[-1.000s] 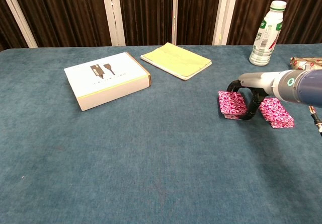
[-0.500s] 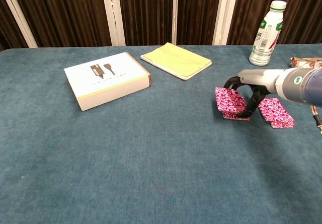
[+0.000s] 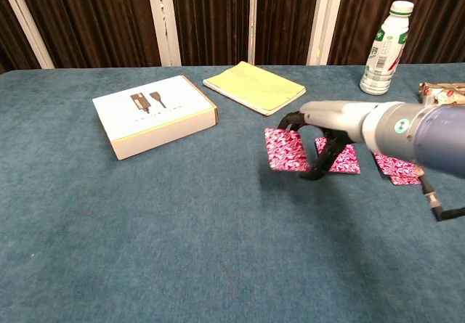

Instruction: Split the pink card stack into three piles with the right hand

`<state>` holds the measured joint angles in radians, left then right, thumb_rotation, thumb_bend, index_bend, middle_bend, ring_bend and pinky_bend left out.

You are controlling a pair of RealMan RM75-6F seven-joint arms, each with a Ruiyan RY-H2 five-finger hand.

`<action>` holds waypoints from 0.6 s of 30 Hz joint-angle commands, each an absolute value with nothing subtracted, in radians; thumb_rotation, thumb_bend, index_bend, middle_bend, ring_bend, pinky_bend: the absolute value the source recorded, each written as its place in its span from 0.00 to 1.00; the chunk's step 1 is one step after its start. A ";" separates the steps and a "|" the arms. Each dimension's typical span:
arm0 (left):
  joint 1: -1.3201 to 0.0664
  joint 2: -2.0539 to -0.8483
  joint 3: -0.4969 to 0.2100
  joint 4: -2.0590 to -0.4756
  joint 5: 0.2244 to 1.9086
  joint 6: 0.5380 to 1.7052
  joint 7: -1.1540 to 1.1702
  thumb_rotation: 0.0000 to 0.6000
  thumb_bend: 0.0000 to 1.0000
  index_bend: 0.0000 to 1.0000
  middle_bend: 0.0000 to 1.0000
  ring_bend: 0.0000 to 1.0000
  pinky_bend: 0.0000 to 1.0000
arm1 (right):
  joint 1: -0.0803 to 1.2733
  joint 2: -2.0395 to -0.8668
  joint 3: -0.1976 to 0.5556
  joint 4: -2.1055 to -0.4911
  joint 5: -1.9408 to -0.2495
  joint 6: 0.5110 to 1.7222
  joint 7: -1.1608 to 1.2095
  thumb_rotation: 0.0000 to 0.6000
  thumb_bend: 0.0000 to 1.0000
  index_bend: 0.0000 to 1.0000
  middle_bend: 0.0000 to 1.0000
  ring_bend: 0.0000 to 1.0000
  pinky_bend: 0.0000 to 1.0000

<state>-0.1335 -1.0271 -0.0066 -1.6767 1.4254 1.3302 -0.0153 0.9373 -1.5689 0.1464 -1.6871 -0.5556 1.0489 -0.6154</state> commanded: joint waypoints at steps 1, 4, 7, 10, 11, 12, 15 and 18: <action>-0.133 -1.023 -0.004 -1.676 1.420 1.323 -0.009 1.00 0.00 0.00 0.00 0.00 0.00 | 0.943 -1.602 0.134 -1.694 -0.550 1.071 -0.645 1.00 0.34 0.71 0.20 0.00 0.00; -0.140 -1.013 0.003 -1.691 1.400 1.294 0.027 1.00 0.00 0.00 0.00 0.00 0.00 | 0.951 -1.632 0.129 -1.699 -0.536 1.088 -0.678 1.00 0.34 0.65 0.20 0.00 0.00; -0.142 -1.007 0.001 -1.702 1.391 1.289 0.038 1.00 0.00 0.00 0.00 0.00 0.00 | 0.958 -1.645 0.130 -1.707 -0.522 1.095 -0.701 1.00 0.34 0.48 0.19 0.00 0.00; -0.142 -1.006 -0.001 -1.706 1.385 1.288 0.040 1.00 0.00 0.00 0.00 0.00 0.00 | 0.967 -1.649 0.127 -1.719 -0.496 1.095 -0.732 1.00 0.34 0.33 0.15 0.00 0.00; -0.143 -1.006 -0.001 -1.706 1.383 1.287 0.040 1.00 0.00 0.00 0.00 0.00 0.00 | 0.970 -1.650 0.126 -1.723 -0.489 1.095 -0.739 1.00 0.34 0.30 0.14 0.00 0.00; -0.143 -1.006 -0.002 -1.706 1.382 1.287 0.041 1.00 0.00 0.00 0.00 0.00 0.00 | 0.971 -1.650 0.125 -1.726 -0.483 1.096 -0.746 1.00 0.34 0.26 0.13 0.00 0.00; -0.143 -1.006 -0.002 -1.707 1.382 1.288 0.043 1.00 0.00 0.00 0.00 0.00 0.00 | 0.975 -1.651 0.120 -1.734 -0.464 1.096 -0.763 1.00 0.34 0.16 0.09 0.00 0.00; -0.143 -1.006 -0.001 -1.707 1.383 1.288 0.046 1.00 0.00 0.00 0.00 0.00 0.00 | 0.979 -1.651 0.113 -1.740 -0.450 1.097 -0.782 1.00 0.34 0.05 0.05 0.00 0.00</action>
